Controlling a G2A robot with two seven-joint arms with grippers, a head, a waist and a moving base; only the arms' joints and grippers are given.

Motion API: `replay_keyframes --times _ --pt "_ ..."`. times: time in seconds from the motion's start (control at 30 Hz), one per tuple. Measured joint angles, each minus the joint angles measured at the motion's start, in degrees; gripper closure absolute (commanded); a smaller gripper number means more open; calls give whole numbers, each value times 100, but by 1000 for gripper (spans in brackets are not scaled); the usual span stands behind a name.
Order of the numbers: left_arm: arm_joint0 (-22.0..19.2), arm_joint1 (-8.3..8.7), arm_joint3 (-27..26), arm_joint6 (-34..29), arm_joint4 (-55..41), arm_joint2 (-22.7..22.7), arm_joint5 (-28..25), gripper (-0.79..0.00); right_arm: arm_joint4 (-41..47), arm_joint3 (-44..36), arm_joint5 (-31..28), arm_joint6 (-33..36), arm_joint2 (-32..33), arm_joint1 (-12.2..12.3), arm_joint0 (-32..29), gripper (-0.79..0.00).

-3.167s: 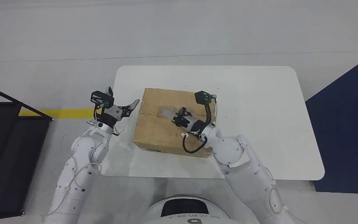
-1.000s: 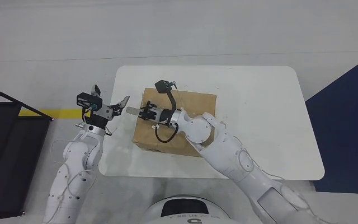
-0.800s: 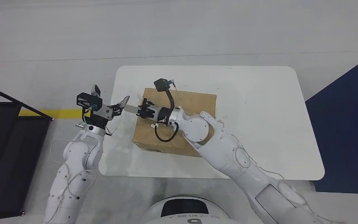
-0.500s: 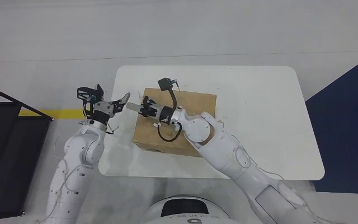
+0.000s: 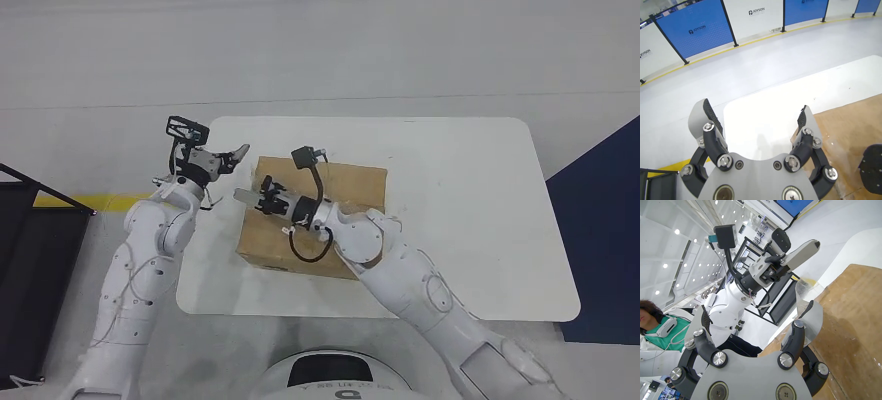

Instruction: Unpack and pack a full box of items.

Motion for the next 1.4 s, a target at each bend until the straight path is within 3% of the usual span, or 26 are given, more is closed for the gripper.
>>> replay_keyframes --times 0.17,0.33,0.6,0.7,0.77,0.97,1.1,1.17,1.4 --pt "-303 -25 454 29 24 172 -165 -785 -247 -349 -177 -30 156 83 -288 -785" --pt "-572 -37 805 -167 -234 223 -495 -785 -489 -592 2 -73 282 144 -511 -785" --pt "-281 69 740 -691 -746 -186 -1237 -785 -506 -689 63 -98 436 205 -749 -785" --pt "-176 73 900 -1077 -1724 -362 -1781 -785 -483 -648 45 -88 423 205 -737 -785" --pt "-215 87 1159 -1494 -2900 -545 -2197 -785 -470 -624 36 -89 409 201 -712 -785" --pt "-399 154 1721 -2570 -5045 -768 -2544 -785 -509 -605 45 -124 368 195 -688 -785" --pt "-469 182 1847 -2871 -5537 -741 -2622 -613 -503 -577 53 -126 353 193 -673 -785" --pt "-471 191 1872 -2969 -5657 -689 -2671 -397 -511 -569 55 -132 337 192 -674 -785" --pt "-535 241 2025 -3731 -6328 -518 -2690 -311 -531 -607 25 -201 389 213 -757 -785"
